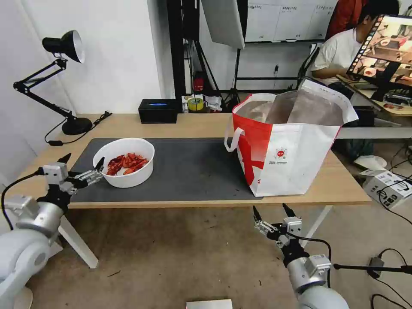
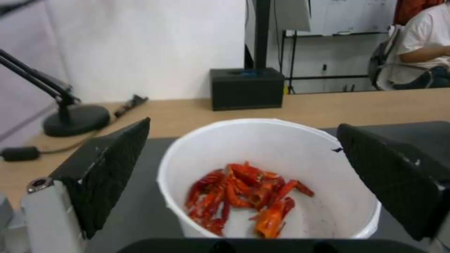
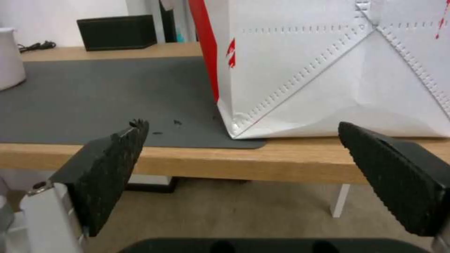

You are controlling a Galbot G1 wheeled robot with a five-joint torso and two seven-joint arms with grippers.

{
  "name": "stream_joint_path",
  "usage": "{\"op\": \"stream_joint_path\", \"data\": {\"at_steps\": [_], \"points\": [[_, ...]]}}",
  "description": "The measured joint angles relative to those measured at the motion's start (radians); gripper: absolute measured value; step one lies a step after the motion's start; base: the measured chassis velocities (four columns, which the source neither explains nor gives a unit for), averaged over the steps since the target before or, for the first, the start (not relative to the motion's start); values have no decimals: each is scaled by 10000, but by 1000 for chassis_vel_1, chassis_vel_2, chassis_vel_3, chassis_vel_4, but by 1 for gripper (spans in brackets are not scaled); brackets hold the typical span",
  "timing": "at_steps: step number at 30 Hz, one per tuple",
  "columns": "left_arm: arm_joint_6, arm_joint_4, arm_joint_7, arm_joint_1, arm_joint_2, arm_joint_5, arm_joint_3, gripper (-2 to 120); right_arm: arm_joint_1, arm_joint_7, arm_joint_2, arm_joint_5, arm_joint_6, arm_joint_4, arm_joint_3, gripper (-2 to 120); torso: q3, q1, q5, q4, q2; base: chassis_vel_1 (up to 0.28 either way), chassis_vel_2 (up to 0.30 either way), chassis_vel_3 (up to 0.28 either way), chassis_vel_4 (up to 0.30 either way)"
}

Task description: Pick up the trash from the table and place it into the takeout bag.

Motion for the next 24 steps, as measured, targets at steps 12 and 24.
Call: {"op": "stream_joint_path", "data": {"at_steps": [12,24], "points": [[2559,1724,-1292,-3300,1195,-2028,2014,100,1,-4,-1,1,0,2,-1,100,0,1,1,0,0,0,0,0,0],[5582,2352,-2872,-4650,1428,-3906,2543,100,1,-4,0,1,1,2,0,100,0,-1,0,1,0,0,0,0,0]]}}
